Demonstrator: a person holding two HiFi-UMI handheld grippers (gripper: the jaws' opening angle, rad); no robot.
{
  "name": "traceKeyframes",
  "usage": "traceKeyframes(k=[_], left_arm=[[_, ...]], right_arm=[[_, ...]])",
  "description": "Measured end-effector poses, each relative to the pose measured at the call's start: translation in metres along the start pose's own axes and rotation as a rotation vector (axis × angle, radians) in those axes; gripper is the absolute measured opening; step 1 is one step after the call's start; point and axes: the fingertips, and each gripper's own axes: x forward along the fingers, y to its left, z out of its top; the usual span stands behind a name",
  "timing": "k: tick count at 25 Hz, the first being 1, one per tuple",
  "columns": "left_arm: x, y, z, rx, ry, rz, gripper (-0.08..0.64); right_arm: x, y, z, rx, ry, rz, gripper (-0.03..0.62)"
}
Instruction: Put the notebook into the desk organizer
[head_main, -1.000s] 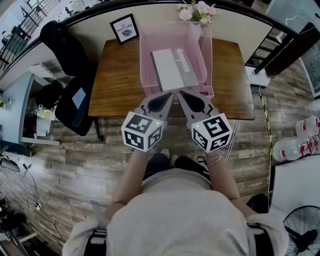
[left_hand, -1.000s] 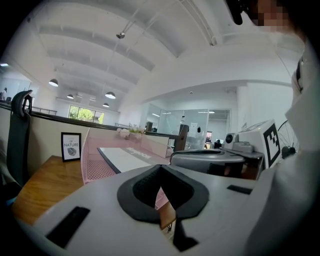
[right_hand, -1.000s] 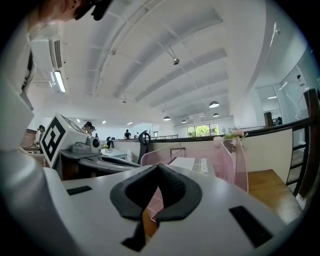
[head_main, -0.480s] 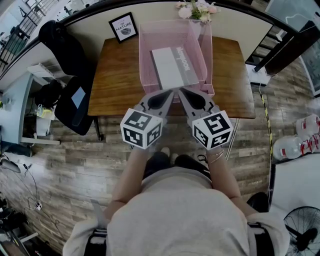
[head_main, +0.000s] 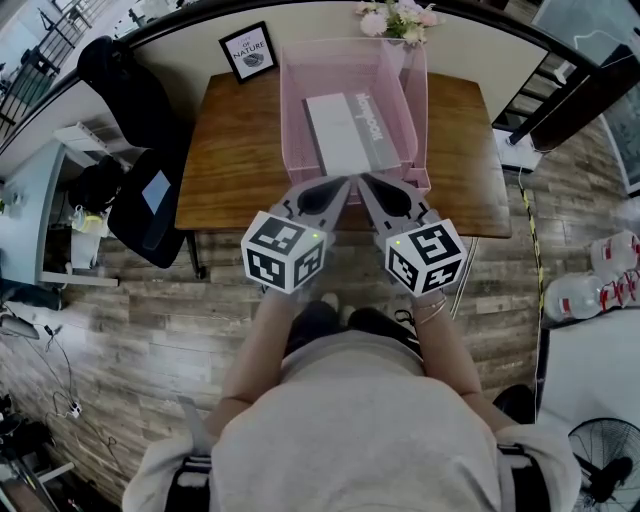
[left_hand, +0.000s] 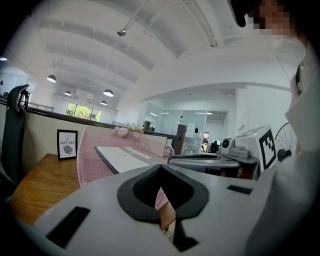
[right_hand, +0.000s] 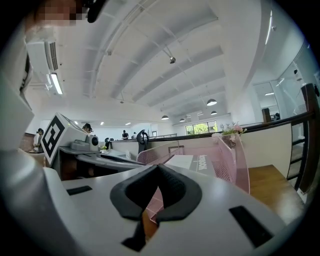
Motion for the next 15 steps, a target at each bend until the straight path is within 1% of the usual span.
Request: traceKeyframes(k=[9, 15], left_arm=[[0.0026, 0.0016, 0.0002, 0.013, 0.013, -0.007, 0.012], [0.0009, 0.0039, -0.0005, 0.002, 0.011, -0.007, 0.012]], right_arm=[[0.0052, -0.0008, 0.0022, -0.030, 0.012, -0.002, 0.010], [0.0072, 0.0036, 0.0041, -0.034, 0.018, 0.010, 0.011]])
